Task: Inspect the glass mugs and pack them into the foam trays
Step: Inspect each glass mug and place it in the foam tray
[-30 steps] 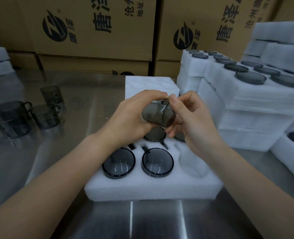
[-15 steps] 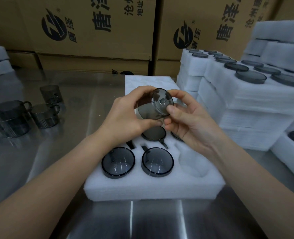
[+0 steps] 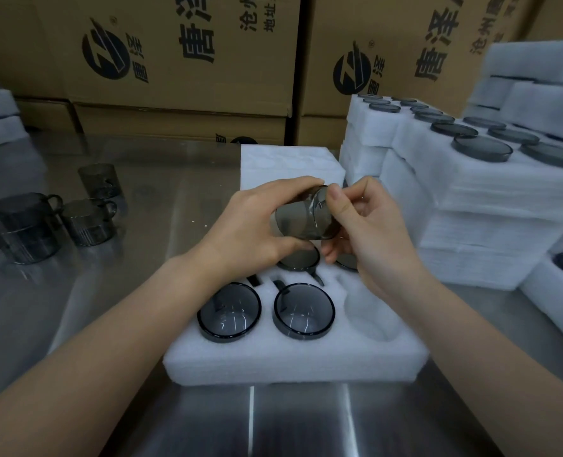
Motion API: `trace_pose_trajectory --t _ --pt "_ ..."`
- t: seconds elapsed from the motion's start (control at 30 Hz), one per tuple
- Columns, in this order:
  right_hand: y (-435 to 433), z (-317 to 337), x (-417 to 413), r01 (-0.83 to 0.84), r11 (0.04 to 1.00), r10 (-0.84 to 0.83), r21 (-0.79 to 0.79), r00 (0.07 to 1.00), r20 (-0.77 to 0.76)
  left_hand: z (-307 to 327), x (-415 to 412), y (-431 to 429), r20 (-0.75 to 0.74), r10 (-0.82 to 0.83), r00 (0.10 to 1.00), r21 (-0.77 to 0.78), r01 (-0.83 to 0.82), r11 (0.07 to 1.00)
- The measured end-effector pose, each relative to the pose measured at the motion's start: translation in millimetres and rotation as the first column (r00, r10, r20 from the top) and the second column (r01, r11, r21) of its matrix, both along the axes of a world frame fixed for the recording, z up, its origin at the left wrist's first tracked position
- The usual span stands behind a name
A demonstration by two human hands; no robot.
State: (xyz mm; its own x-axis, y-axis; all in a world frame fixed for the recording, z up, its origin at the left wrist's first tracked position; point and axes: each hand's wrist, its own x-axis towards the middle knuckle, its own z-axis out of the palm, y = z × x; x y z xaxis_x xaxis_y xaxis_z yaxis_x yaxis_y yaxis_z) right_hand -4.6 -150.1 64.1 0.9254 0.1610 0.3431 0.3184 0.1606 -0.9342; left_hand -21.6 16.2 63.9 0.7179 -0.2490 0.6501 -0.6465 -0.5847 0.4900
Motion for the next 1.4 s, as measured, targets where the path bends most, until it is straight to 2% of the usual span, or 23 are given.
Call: trace_pose_trajectory --t 0.17,0.3,0.43,0.5,0.6,0.73,0.8,0.9,1.1,1.4 --pt "-4.1 -0.7 3.8 -0.033 0.999 0.034 0.043 0.999 -0.040 -0.6 1.8 1.0 -0.005 -0.012 1.000 -0.042 0.011 0.999" --pt "-7.2 2.9 6.6 -0.178 0.960 0.219 0.216 0.958 -0.183 -0.8 2.9 2.5 0.045 0.000 0.999 -0.084 0.004 0.996" --pt "-10.1 2.2 9.7 -0.253 0.953 0.282 0.164 0.942 -0.184 -0.5 4.4 1.7 0.088 -0.050 0.995 -0.035 0.054 0.998" --pt "-11.7 0.9 11.0 -0.257 0.943 0.296 0.211 0.939 -0.176 0.3 3.7 0.8 0.041 -0.104 0.994 -0.002 0.104 0.995" --pt "-12.8 -0.6 12.9 -0.266 0.930 0.315 0.255 0.932 -0.180 0.7 1.0 -0.1 -0.121 -0.167 0.978 -0.001 0.169 0.986" --pt "-9.6 -3.6 12.9 -0.263 0.945 0.287 0.192 0.952 -0.109 1.4 0.2 -0.9 -0.204 -0.079 0.976 -0.084 0.063 0.994" --pt "-8.2 -5.1 13.2 -0.247 0.954 0.262 0.169 0.962 -0.077 3.2 -0.7 -2.7 -0.176 -0.013 0.984 -0.047 0.005 0.999" --pt "-6.9 -5.2 14.2 -0.233 0.963 0.242 0.136 0.969 -0.054 4.5 -2.1 -4.5 -0.132 -0.001 0.991 -0.063 -0.007 0.998" --pt "-8.6 -1.5 16.0 -0.273 0.953 0.290 0.129 0.948 -0.134 2.4 -0.2 -2.0 0.021 0.027 0.999 -0.022 -0.026 0.999" --pt "-6.3 -0.7 17.0 -0.288 0.957 0.286 0.030 0.923 -0.256 -0.3 7.1 0.5 0.238 0.024 0.971 0.160 -0.063 0.985"
